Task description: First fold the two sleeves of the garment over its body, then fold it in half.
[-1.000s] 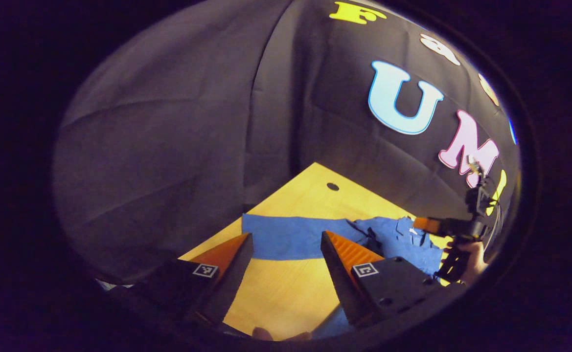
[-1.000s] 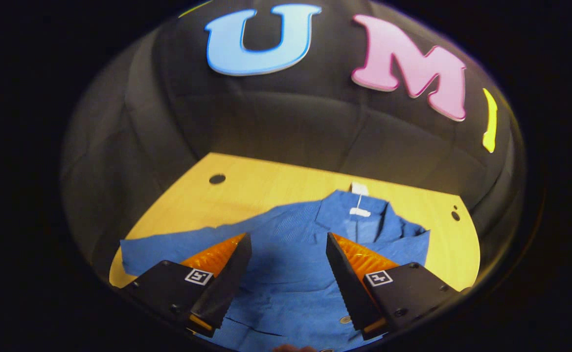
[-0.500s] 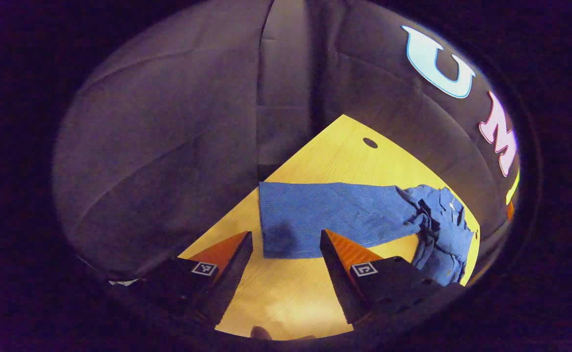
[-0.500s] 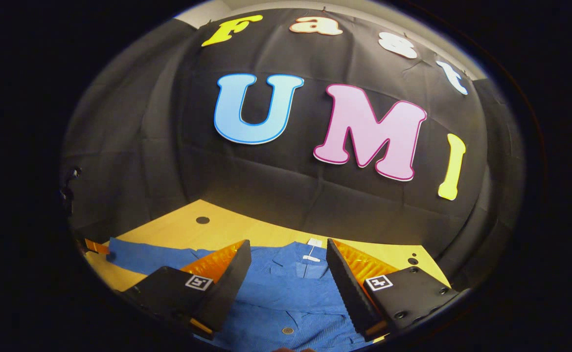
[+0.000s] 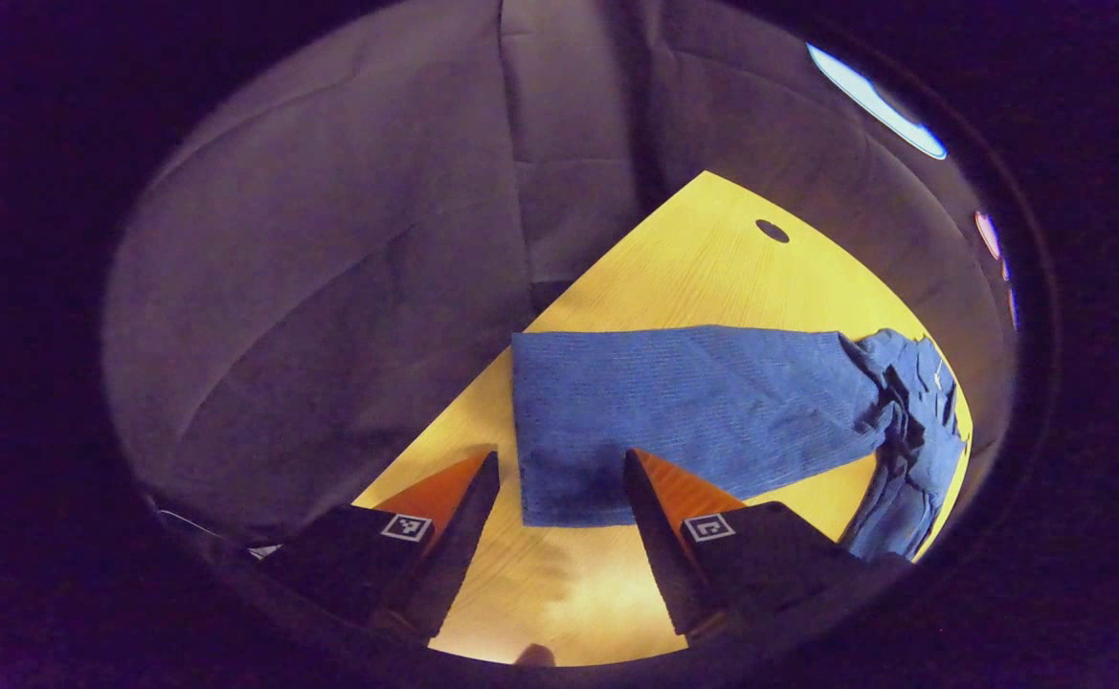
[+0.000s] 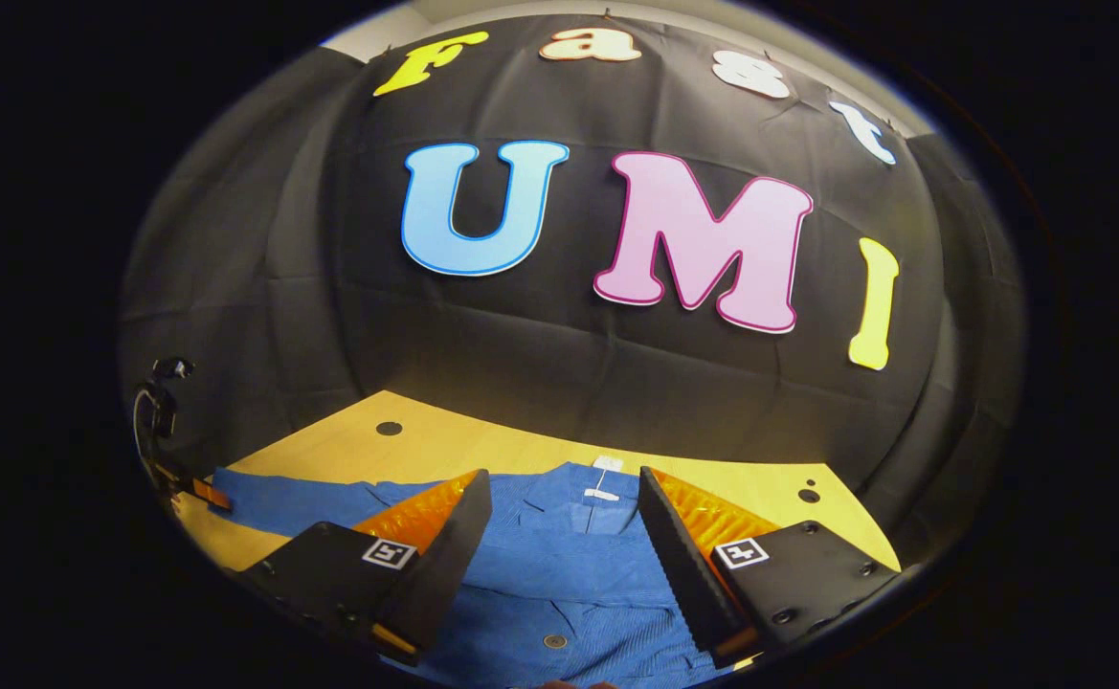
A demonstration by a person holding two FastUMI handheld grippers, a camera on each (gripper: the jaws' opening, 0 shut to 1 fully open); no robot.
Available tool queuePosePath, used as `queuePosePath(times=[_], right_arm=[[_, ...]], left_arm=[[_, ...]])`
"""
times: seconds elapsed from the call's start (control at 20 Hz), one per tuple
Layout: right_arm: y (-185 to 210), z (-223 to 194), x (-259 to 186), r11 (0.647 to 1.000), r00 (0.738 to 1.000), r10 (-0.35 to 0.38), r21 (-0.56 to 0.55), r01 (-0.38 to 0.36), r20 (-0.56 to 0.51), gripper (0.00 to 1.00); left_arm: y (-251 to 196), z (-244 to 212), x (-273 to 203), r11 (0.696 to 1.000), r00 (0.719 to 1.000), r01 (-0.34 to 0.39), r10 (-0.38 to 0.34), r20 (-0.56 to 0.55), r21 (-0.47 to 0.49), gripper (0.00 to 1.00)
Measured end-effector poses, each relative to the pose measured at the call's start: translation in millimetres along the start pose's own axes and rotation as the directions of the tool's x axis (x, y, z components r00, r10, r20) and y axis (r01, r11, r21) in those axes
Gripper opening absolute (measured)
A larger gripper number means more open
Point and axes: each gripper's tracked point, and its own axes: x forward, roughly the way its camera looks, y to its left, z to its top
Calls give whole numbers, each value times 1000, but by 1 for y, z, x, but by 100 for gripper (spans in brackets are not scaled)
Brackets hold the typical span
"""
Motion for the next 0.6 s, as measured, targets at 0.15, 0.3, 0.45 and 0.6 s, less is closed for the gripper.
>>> queuePosePath(times=[0.15,0.3,0.45,0.6], right_arm=[[1,-6,-1,1000,1000,14,8,-14,-18,94],[-1,-6,-4,1000,1000,22,7,-22,-13,97],[-16,-3,-1,1000,1000,-7,24,7,-3,98],[-31,-1,1,997,999,-31,66,32,-13,97]], left_arm=[[-16,6,0,1000,1000,0,0,-9,4,53],[-23,11,7,1000,1000,-3,3,-14,-25,40],[-28,10,4,997,999,39,-39,-8,-69,12],[-34,12,5,984,994,111,-109,19,-136,0]])
